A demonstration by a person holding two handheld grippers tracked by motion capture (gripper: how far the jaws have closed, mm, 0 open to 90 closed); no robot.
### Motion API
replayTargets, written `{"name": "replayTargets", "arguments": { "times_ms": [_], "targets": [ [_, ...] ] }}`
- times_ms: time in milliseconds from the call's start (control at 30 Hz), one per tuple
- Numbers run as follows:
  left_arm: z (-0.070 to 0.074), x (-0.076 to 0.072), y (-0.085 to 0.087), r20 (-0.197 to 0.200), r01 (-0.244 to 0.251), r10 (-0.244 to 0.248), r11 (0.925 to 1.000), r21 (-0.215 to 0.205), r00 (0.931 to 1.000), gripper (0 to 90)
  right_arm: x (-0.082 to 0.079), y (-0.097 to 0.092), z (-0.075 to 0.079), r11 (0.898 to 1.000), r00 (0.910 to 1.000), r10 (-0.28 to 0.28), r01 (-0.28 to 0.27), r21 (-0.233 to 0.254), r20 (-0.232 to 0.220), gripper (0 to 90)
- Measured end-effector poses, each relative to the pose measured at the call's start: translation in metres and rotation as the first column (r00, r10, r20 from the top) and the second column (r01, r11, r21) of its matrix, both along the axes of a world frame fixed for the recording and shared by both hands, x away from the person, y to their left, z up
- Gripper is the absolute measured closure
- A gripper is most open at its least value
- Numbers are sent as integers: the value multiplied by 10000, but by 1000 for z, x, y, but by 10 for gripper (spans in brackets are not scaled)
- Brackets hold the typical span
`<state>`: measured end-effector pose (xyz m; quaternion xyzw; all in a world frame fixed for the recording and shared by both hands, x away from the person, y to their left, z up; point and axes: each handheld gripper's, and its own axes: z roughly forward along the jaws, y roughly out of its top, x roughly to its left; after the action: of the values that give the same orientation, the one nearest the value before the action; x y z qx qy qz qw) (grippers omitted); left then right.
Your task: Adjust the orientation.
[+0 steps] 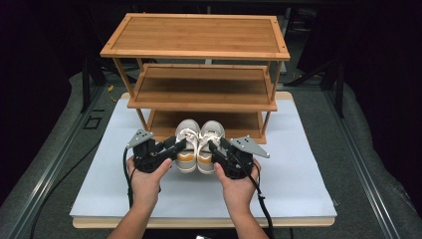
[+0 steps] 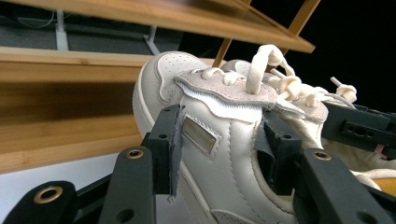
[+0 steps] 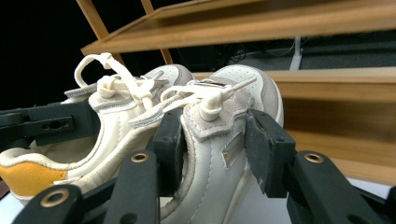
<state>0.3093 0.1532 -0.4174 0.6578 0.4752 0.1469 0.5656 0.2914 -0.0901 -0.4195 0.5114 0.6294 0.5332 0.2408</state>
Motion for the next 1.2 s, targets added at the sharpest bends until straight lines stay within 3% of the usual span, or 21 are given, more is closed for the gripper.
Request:
{"name": "replayTargets", "arguments": {
  "times_ms": [100,133,167,233,267,767,1200],
  "targets": [
    [7,-1,0,106,4,-4,10000,-29,9999,556,-1,-2,8,9986,9986,497,-499,153,157,581],
    [9,-1,0,150,-9,10,10000,-26,9999,556,-2,0,10,10000,9998,-20,22,-68,196,581],
    [12,-2,0,185,-15,16,10000,-11,9998,556,-2,-3,12,9960,9961,848,-854,245,237,581],
    [15,-2,0,229,-5,4,10000,44,9997,556,-2,1,16,9998,9995,-124,129,-150,278,581],
    [17,-2,0,248,-17,17,10000,33,9997,556,-2,-1,17,9995,9991,309,-308,-32,297,581],
    [32,1,3,411,14,-13,10000,-27,9992,557,2,1,35,9993,9980,378,-380,18,498,580],
    [38,8,0,313,119,-116,9999,-96,9994,558,8,-3,42,9993,9984,325,-332,144,467,580]
  ]
}}
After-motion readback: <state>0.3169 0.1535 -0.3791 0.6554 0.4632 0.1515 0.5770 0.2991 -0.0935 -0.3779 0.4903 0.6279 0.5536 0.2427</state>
